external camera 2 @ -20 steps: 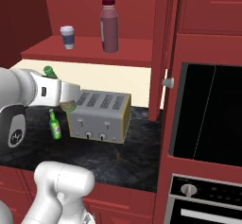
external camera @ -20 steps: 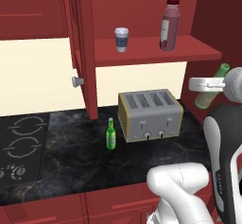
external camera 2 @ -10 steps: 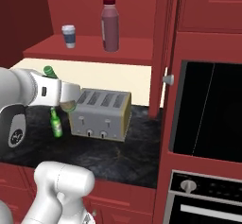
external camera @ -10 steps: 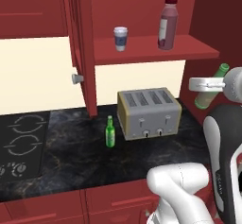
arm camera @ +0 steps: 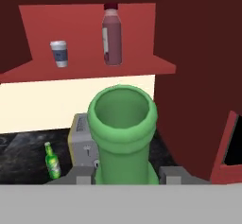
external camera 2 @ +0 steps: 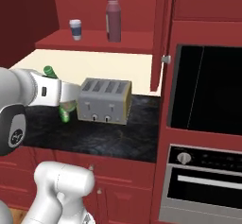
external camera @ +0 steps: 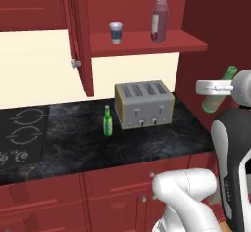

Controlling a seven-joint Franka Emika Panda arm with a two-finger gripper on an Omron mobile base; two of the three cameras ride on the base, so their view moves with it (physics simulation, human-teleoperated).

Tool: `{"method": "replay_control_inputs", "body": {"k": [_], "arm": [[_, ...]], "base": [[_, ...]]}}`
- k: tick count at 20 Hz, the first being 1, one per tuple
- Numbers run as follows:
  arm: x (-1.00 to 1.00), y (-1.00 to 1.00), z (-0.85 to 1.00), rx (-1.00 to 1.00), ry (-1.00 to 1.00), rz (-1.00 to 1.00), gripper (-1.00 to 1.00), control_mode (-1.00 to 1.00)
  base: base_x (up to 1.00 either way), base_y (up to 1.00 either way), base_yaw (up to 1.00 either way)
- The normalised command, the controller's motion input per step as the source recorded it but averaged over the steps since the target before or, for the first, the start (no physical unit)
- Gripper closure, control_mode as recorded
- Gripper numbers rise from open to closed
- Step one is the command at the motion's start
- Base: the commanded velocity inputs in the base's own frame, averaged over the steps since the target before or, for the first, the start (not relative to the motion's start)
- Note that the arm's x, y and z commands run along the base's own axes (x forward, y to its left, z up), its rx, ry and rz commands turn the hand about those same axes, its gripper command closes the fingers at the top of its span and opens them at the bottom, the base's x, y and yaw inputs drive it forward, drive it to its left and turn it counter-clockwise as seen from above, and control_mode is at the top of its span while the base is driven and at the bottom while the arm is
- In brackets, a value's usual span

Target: Sort all alcoholic drinks to one cabinet, and non-alcoholic drinks to the other.

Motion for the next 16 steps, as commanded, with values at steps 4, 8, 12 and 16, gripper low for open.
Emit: {"method": "replay_control_inputs", "body": {"k": [4,8,12,16], "arm": [[0.0,0.0,0.0,0.0,0.0,0.0,1.0,1.0],[0.0,0.0,0.0,0.0,0.0,0.0,1.0,1.0],[0.0,0.0,0.0,0.0,0.0,0.0,1.0,1.0],[0.0,0.0,0.0,0.0,0.0,0.0,1.0,1.0]], "base": [[-0.6,-0.08,-0.09],[-0.61,-0.11,-0.09],[-0.63,-0.13,-0.09],[-0.64,-0.13,-0.1]]}}
